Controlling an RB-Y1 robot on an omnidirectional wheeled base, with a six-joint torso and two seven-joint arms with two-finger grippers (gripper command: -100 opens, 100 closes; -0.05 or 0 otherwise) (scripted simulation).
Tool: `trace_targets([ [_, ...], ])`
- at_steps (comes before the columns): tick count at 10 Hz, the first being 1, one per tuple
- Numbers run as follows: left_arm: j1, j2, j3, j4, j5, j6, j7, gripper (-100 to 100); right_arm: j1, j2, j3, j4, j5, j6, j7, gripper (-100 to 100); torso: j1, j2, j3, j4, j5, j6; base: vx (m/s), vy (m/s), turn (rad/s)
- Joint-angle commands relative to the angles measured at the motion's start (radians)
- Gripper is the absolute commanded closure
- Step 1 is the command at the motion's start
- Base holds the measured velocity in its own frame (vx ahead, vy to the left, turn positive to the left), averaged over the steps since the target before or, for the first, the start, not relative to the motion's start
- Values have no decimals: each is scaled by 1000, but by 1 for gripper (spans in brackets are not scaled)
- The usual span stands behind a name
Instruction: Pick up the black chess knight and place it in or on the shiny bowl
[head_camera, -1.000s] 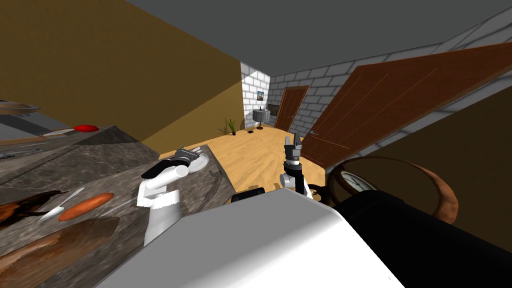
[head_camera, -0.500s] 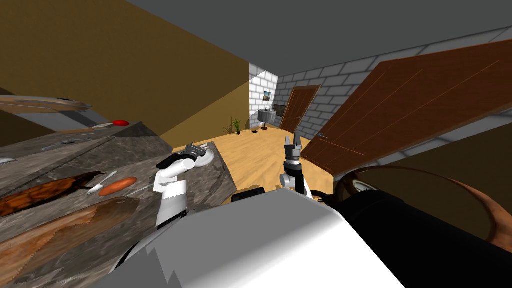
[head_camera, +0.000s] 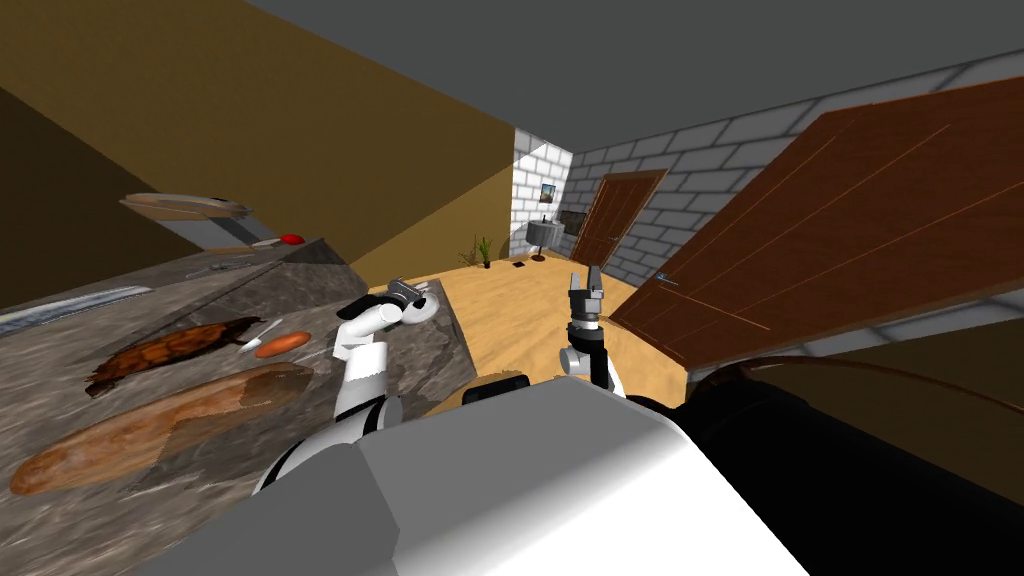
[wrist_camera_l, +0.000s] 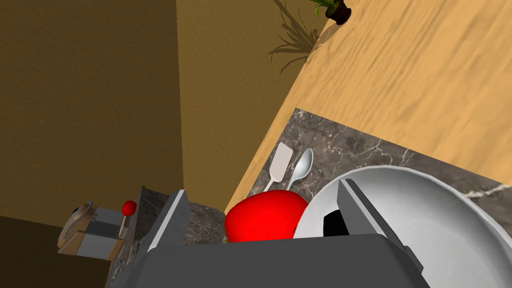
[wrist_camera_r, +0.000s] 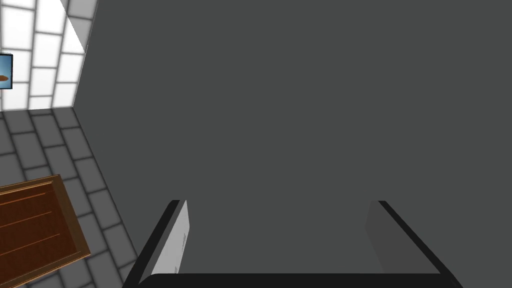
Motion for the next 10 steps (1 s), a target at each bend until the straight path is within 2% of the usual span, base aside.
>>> trace_targets([
  [1, -50, -2, -4, 50, 4, -7, -13, -100, 0, 0, 0, 0, 0, 0, 0, 0, 0, 0, 0, 0, 0, 0, -13, -26, 52],
  [2, -52, -2, -4, 75, 4, -7, -13, -100, 0, 0, 0, 0, 0, 0, 0, 0, 0, -1, 0, 0, 0, 1, -2, -7, -42],
  [3, -91, 4, -26, 103, 37, -26, -63, -100, 0, 0, 0, 0, 0, 0, 0, 0, 1, -1, -1, 0, 0, 1, -18, -16, 360],
  [5, -155, 4, -26, 163, 37, -26, -69, -100, 0, 0, 0, 0, 0, 0, 0, 0, 0, 0, 0, 0, 0, 0, -26, -34, 140],
  [7, -159, 4, -26, 198, 37, -26, -69, -100, 0, 0, 0, 0, 0, 0, 0, 0, 1, -1, 0, 0, 0, 1, -5, 0, -21],
  [8, -202, 9, -47, 229, 71, -45, -117, -100, 0, 0, 0, 0, 0, 0, 0, 0, 2, -1, -1, 0, 0, 0, -34, -15, 333],
  [10, -257, 9, -47, 284, 71, -45, -126, -100, 0, 0, 0, 0, 0, 0, 0, 0, 0, 0, 0, 0, 0, 0, -25, -30, 166],
])
